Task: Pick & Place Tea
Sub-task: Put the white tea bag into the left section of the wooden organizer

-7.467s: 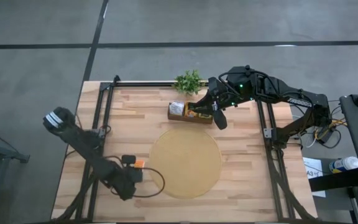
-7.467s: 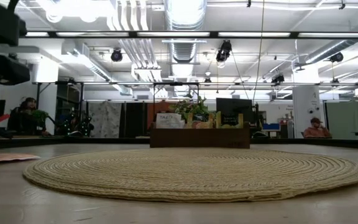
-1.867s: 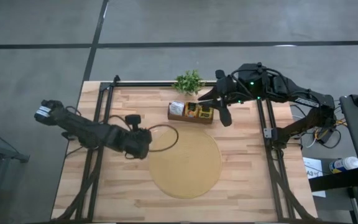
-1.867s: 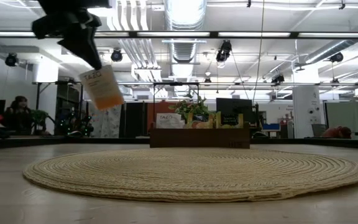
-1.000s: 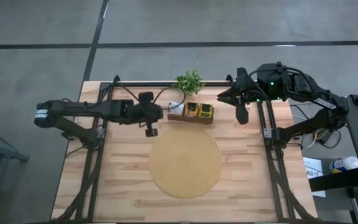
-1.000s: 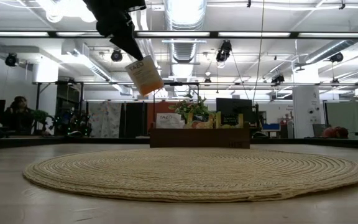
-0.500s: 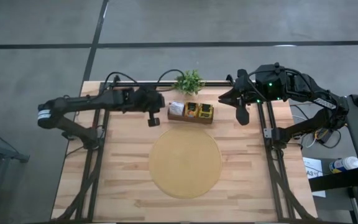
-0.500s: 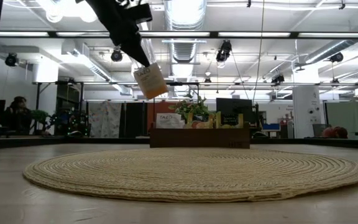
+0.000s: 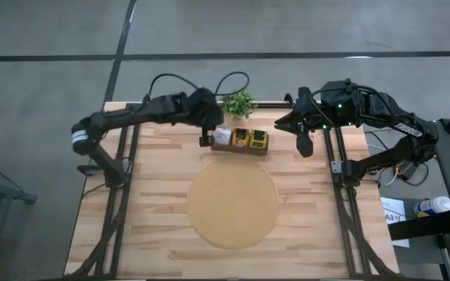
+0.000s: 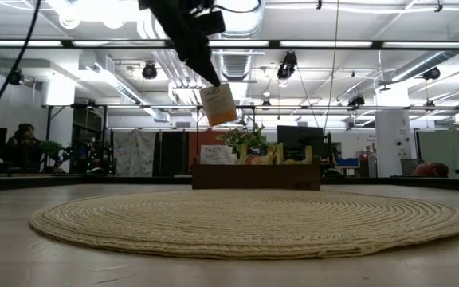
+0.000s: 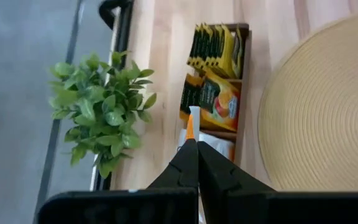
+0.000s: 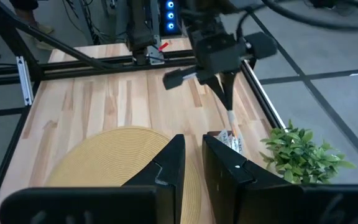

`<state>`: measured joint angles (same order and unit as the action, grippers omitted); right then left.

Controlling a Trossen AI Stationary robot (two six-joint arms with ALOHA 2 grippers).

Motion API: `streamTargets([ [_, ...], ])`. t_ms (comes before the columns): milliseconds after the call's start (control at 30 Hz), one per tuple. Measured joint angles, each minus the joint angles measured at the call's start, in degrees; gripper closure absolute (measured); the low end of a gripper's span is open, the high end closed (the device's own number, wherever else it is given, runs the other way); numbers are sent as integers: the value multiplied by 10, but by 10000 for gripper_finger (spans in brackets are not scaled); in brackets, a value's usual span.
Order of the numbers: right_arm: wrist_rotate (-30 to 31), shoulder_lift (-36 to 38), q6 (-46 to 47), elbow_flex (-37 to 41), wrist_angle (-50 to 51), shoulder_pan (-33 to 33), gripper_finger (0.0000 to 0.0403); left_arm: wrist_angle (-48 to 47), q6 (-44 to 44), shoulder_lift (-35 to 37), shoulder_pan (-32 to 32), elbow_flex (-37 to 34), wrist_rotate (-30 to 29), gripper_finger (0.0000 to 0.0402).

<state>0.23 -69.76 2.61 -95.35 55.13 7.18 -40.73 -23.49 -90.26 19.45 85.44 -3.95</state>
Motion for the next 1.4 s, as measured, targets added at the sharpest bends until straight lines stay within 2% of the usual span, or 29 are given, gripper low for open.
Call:
streamTargets([
  [200,0,0,0,0,0,0,351,-55,-40,-61,11,75,10,401],
  [433,0,-1,0,0,0,0,351,-83,-47,-102,22,120,50,401],
  [900,0,-1,0,0,0,0,351,-138,-52,-126,35,137,106,401],
  [1400,26,-1,0,0,-9,0,351,-154,-56,-125,38,150,120,401],
])
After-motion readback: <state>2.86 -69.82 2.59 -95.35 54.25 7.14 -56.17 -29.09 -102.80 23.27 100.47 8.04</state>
